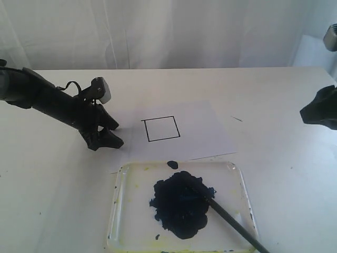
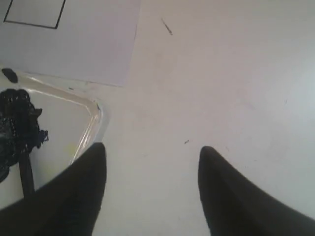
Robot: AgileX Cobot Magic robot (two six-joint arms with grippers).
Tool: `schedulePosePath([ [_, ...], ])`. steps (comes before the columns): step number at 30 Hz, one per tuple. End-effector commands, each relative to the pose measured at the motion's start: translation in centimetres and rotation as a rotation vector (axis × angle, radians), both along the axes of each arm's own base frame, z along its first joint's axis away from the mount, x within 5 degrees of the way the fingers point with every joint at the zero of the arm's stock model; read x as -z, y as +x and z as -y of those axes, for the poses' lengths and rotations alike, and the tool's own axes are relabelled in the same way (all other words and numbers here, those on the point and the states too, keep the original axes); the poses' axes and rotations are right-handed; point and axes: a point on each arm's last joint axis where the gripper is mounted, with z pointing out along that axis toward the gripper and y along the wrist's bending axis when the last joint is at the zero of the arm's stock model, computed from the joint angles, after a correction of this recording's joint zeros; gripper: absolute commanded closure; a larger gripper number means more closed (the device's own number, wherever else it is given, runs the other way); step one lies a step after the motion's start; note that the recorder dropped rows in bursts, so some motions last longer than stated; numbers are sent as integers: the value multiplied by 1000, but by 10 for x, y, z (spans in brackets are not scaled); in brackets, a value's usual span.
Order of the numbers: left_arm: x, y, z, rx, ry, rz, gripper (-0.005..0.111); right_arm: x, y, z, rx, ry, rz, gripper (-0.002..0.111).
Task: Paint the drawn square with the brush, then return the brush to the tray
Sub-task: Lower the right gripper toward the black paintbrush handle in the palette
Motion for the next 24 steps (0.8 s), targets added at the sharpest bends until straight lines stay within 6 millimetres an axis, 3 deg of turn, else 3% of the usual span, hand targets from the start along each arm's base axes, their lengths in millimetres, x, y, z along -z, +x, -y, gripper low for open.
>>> schedulePosePath([
  [1,13,-3,0,16,12,-40,34,5,-8,-25,-202,-39,-75,55],
  [4,13,-3,0,16,12,-40,34,14,-9,-41,-277,-35,-146,55],
  [9,13,-3,0,17,13,-40,34,41,-20,-62,-404,-39,-457,49],
  [15,13,-3,0,17,13,-40,34,67,-33,-54,-258,-86,-601,49],
  [24,13,-3,0,18,12,-41,34,97,-52,-64,-291,-92,-641,49],
])
